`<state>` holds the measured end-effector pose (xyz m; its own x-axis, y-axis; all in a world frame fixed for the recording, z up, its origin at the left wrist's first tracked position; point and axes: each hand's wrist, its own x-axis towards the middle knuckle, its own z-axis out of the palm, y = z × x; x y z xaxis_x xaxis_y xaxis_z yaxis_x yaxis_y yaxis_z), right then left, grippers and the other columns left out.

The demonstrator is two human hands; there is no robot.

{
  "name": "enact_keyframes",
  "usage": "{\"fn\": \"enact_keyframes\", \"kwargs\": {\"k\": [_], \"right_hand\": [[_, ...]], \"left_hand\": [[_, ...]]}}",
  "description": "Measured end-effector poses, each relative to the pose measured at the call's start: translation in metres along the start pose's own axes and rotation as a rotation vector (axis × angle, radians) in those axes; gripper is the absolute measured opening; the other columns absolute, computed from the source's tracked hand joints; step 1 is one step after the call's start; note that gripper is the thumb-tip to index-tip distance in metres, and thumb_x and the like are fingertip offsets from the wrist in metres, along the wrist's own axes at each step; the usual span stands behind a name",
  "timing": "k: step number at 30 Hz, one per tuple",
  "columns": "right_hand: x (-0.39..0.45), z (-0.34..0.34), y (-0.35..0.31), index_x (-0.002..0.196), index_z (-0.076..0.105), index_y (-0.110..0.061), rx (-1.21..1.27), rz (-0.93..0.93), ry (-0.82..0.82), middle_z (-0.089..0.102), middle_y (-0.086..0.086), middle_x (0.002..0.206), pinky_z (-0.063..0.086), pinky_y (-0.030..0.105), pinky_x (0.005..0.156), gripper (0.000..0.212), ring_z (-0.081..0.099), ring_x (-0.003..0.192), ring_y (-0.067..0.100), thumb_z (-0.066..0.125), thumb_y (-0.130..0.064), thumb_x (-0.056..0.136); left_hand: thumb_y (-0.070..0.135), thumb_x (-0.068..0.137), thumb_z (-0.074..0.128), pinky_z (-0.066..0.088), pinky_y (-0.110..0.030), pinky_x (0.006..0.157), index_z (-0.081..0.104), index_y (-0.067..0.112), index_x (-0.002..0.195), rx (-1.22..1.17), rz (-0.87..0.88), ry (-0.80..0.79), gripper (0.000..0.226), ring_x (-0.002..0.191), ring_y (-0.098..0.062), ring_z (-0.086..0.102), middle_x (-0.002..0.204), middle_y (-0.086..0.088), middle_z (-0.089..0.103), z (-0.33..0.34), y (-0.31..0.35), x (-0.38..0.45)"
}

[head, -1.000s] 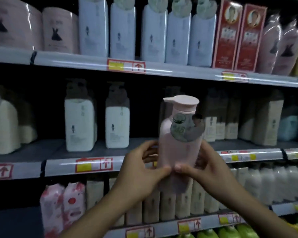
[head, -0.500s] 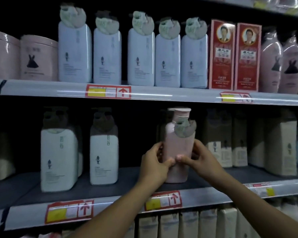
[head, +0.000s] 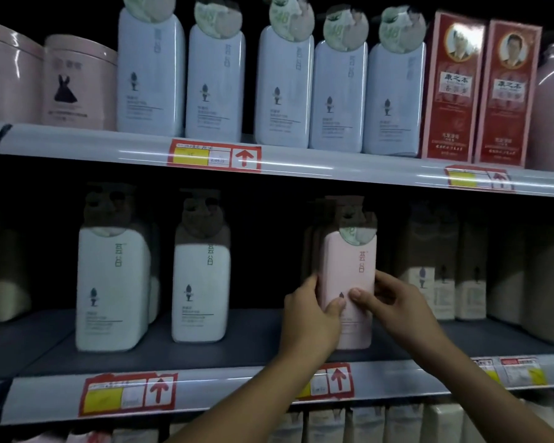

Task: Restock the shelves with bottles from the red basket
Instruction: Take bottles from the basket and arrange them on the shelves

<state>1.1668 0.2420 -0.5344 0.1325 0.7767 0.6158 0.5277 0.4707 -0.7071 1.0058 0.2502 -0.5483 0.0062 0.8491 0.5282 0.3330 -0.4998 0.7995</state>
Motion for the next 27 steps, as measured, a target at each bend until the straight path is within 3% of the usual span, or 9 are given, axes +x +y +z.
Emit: {"fn": "enact_keyframes", "kwargs": {"k": [5,8,11,14,18,20,23,25,27], "right_hand": [[-0.007,-0.003,-0.004,0.132,0.058,-0.022,-0.044,0.009,-0.022,0.067,-0.02,0.102,0.05,0.004,0.064,0.041,0.063,0.086,-0.02,0.067,-0.02,0.093],[-0.016,0.0,-0.011,0.138,0.054,-0.026,-0.041,0.042,0.0,0.069,-0.012,0.115,0.052,0.011,0.07,0.047,0.067,0.101,-0.002,0.066,-0.033,0.093],[-0.04,0.009,-0.02,0.141,0.05,-0.021,-0.082,0.057,0.253,0.062,-0.005,0.126,0.053,0.026,0.087,0.059,0.061,0.11,0.01,0.065,-0.047,0.09],[-0.076,0.024,-0.045,0.129,0.058,-0.022,-0.063,-0.056,0.377,0.06,-0.005,0.117,0.055,0.03,0.088,0.04,0.059,0.102,0.003,0.062,-0.04,0.094],[-0.136,0.062,-0.069,0.119,0.064,-0.024,0.021,-0.11,0.198,0.062,-0.008,0.109,0.05,0.013,0.078,0.026,0.062,0.097,0.001,0.061,-0.033,0.095],[-0.176,0.088,-0.071,0.118,0.065,-0.023,0.022,-0.119,0.048,0.063,-0.007,0.108,0.05,0.016,0.078,0.025,0.063,0.096,0.003,0.061,-0.034,0.095],[-0.253,0.132,-0.05,0.126,0.063,-0.022,-0.082,-0.082,-0.346,0.061,-0.005,0.113,0.052,0.026,0.083,0.034,0.062,0.098,0.009,0.059,-0.038,0.097],[-0.301,0.161,-0.031,0.128,0.063,-0.021,-0.104,-0.061,-0.556,0.062,-0.004,0.114,0.049,0.023,0.086,0.036,0.061,0.099,0.01,0.061,-0.038,0.096],[-0.344,0.186,-0.002,0.124,0.066,-0.018,-0.12,-0.016,-0.652,0.065,0.001,0.111,0.046,0.02,0.087,0.034,0.063,0.1,0.014,0.067,-0.031,0.092]], "left_hand": [[0.035,0.092,0.068,0.058,-0.038,0.094,0.037,0.03,0.152,0.0,-0.007,-0.021,0.068,0.12,-0.02,0.061,0.139,-0.002,0.055,0.001,0.005,-0.002],[0.034,0.092,0.068,0.054,-0.025,0.094,0.034,0.027,0.152,-0.003,-0.009,-0.05,0.07,0.125,-0.018,0.058,0.145,0.0,0.052,-0.008,0.01,-0.01],[0.034,0.093,0.067,0.044,-0.018,0.092,0.033,0.024,0.152,-0.013,-0.027,0.0,0.07,0.134,-0.017,0.049,0.151,0.002,0.045,-0.022,0.014,-0.027],[0.029,0.093,0.067,0.043,-0.018,0.098,0.042,0.024,0.147,-0.058,0.006,0.043,0.059,0.129,-0.011,0.052,0.145,0.003,0.052,-0.043,0.013,-0.047],[0.02,0.091,0.07,0.053,-0.023,0.096,0.057,0.024,0.128,-0.118,0.007,0.038,0.039,0.108,-0.005,0.063,0.121,0.008,0.065,-0.084,0.0,-0.092],[0.014,0.09,0.07,0.054,-0.015,0.083,0.06,0.028,0.113,-0.114,-0.01,0.047,0.029,0.095,0.0,0.066,0.108,0.01,0.069,-0.111,-0.023,-0.133],[0.011,0.091,0.067,0.055,-0.018,0.075,0.063,0.025,0.105,0.036,-0.127,0.008,0.02,0.088,-0.006,0.068,0.097,0.008,0.07,-0.149,-0.081,-0.217],[0.003,0.092,0.064,0.054,-0.021,0.073,0.064,0.018,0.099,0.131,-0.239,0.006,0.017,0.085,-0.013,0.067,0.091,0.001,0.069,-0.175,-0.123,-0.274],[-0.007,0.09,0.061,0.053,-0.027,0.073,0.066,0.01,0.092,0.181,-0.389,-0.027,0.019,0.082,-0.021,0.067,0.087,-0.011,0.07,-0.198,-0.169,-0.324]]}}
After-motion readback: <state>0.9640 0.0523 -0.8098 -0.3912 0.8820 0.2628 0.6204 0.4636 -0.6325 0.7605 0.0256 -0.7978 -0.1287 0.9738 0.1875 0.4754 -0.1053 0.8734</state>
